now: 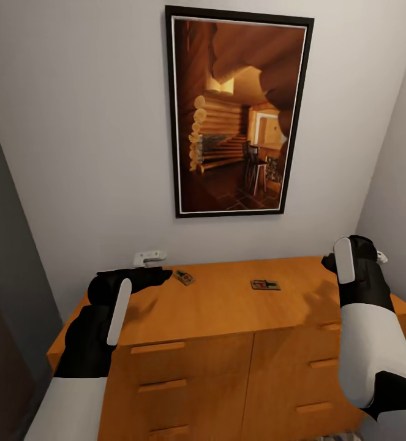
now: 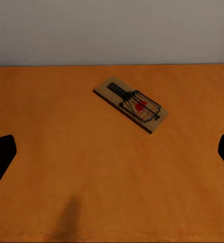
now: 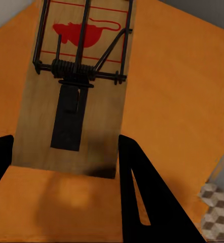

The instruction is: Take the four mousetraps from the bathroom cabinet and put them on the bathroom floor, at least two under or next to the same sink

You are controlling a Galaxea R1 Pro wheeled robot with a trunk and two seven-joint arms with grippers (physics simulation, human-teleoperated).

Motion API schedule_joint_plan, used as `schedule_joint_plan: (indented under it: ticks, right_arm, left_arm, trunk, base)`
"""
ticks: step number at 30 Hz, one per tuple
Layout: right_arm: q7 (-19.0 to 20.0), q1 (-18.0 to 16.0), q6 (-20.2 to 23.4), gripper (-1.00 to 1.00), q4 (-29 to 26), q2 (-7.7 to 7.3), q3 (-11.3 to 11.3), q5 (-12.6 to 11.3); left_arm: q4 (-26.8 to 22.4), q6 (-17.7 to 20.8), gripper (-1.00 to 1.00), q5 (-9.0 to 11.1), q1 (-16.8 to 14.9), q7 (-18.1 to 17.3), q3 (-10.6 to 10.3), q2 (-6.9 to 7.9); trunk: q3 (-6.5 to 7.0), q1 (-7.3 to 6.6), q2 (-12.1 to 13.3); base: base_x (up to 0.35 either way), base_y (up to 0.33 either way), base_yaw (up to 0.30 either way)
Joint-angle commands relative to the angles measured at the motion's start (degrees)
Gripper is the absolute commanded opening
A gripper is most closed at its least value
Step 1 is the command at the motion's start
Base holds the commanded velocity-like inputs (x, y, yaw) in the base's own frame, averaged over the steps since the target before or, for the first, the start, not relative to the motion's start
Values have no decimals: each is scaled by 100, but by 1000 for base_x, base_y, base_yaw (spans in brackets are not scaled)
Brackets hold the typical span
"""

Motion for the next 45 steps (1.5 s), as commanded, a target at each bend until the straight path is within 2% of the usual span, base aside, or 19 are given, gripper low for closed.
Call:
schedule_joint_plan:
  ticks: [1, 13, 16, 20, 21, 25, 26, 31, 32, 38, 45]
  right_arm:
    - [-55, -4, 14, -100, -5, -3, 1, -79]
    - [21, 1, 14, -100, -66, -11, 46, -87]
    - [158, 23, 14, -100, -143, -24, 93, -91]
    - [584, 196, 14, -100, -324, -92, 279, -90]
    - [809, 308, 14, -100, -417, -156, 402, -89]
    - [1310, 556, 14, -100, -588, -381, 703, -89]
    - [1578, 672, 14, -100, -639, -516, 853, -89]
    - [2264, 885, 14, -100, -700, -817, 1108, -72]
    - [2497, 931, 14, -100, -710, -899, 1155, -51]
    - [2927, 1024, 14, -100, -731, -1034, 1240, -17]
    - [3006, 1041, 14, -100, -737, -1058, 1263, -11]
  left_arm:
    - [-4, 25, 100, 30, -5, 9, 3, -2]
    - [-4, 25, 100, -19, -5, 9, 7, 5]
    - [-4, 25, 100, -27, -5, 9, 9, 6]
    - [-4, 25, 100, -35, -5, 9, 11, 7]
    - [-4, 25, 100, -36, -5, 9, 11, 7]
    - [-4, 25, 100, -37, -5, 9, 11, 7]
    - [-4, 25, 100, -38, -5, 9, 11, 7]
    - [-4, 25, 100, -32, -5, 9, 11, 7]
    - [-4, 25, 100, -28, -5, 9, 11, 7]
    - [-4, 25, 100, -11, -5, 9, 11, 7]
    - [-4, 25, 100, -4, -5, 9, 17, 7]
  trunk:
    - [-7, -4, -4]
    - [-7, -4, -4]
    - [-7, -4, -4]
    - [-7, -4, -4]
    - [-7, -4, -4]
    - [-7, -4, -4]
    - [-7, -4, -4]
    - [-7, -4, -4]
    - [-7, -4, -4]
    - [-7, -4, -4]
    - [-7, -4, -4]
  base:
    - [-342, 0, 0]
    - [-255, 0, 0]
    - [-48, 0, 0]
    - [-18, 0, 0]
    - [-8, 0, 0]
    - [-5, 0, 0]
    - [-2, 0, 0]
    - [-1, 0, 0]
    - [0, 0, 0]
    - [0, 0, 0]
    - [0, 0, 0]
